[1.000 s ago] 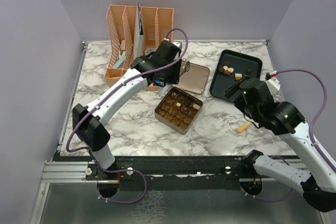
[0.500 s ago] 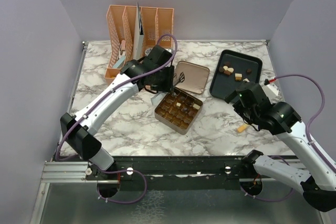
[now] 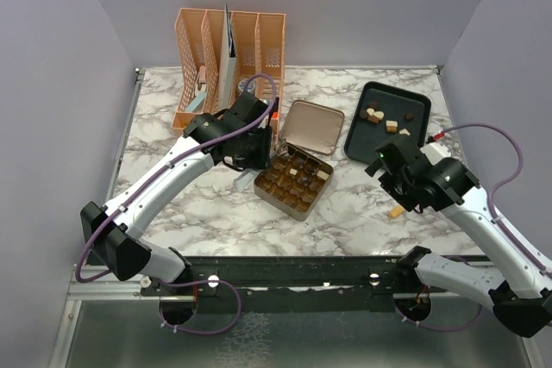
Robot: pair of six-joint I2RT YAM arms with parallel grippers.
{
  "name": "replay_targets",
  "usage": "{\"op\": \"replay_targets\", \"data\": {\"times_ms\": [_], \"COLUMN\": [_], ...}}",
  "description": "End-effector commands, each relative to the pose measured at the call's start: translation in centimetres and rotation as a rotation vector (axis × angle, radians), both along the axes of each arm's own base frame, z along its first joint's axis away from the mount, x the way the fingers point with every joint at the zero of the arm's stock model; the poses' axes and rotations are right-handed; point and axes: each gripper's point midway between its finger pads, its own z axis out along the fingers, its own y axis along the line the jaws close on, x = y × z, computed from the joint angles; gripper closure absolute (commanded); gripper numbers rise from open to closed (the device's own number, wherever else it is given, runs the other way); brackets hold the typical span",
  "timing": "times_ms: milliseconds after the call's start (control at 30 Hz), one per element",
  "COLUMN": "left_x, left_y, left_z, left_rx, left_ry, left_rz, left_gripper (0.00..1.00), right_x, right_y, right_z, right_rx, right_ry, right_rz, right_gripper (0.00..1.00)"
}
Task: Pack the chocolate
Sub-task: Place the fake chocolate in the packing box.
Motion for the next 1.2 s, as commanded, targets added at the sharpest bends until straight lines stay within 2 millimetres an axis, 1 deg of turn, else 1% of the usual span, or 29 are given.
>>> {"op": "replay_targets", "data": {"times_ms": [0,133,267,400,567,633,767,1100,1167], "left_x": [-0.3,-0.1,0.0,-0.3,-0.7,-0.7,0.1,1.0,1.1], "left_y": [0.2,0.3,0.4,0.3,0.6,0.6,0.8,0.7,0.6], "left_z": [0.0,-0.3,-1.2,-2.0,-3.2,-3.5,-3.5,-3.7,-3.4], "left_rx": [-0.004,0.004,0.032,0.036,0.056,0.061,0.08,0.104,0.098], "left_ry": [-0.001,0.001,0.017,0.051,0.079,0.079,0.041,0.013,0.007], "left_rz": [0.0,0.008,0.01,0.009,0.02,0.012,0.013,-0.009,-0.008], "left_gripper": [0.68,0.68,0.68,0.68,0.64,0.6,0.57,0.48,0.47], "right_x": [-0.3,0.0,0.1,0.1,-0.1,-0.1,-0.2,-0.4,-0.5], "right_y": [0.3,0.1,-0.1,-0.3,-0.7,-0.8,-0.8,-0.9,-1.0], "right_z": [0.6,1.4,1.9,2.1,2.7,2.9,3.2,4.3,4.6], "right_rx": [0.018,0.011,0.016,0.015,0.003,0.007,0.013,0.037,0.048], "right_ry": [0.033,0.014,-0.011,-0.019,-0.029,-0.033,-0.046,-0.071,-0.084], "right_rz": [-0.01,-0.019,-0.028,-0.033,-0.035,-0.035,-0.033,-0.033,-0.035], "right_gripper": [0.08,0.08,0.08,0.08,0.08,0.08,0.08,0.08,0.08]}}
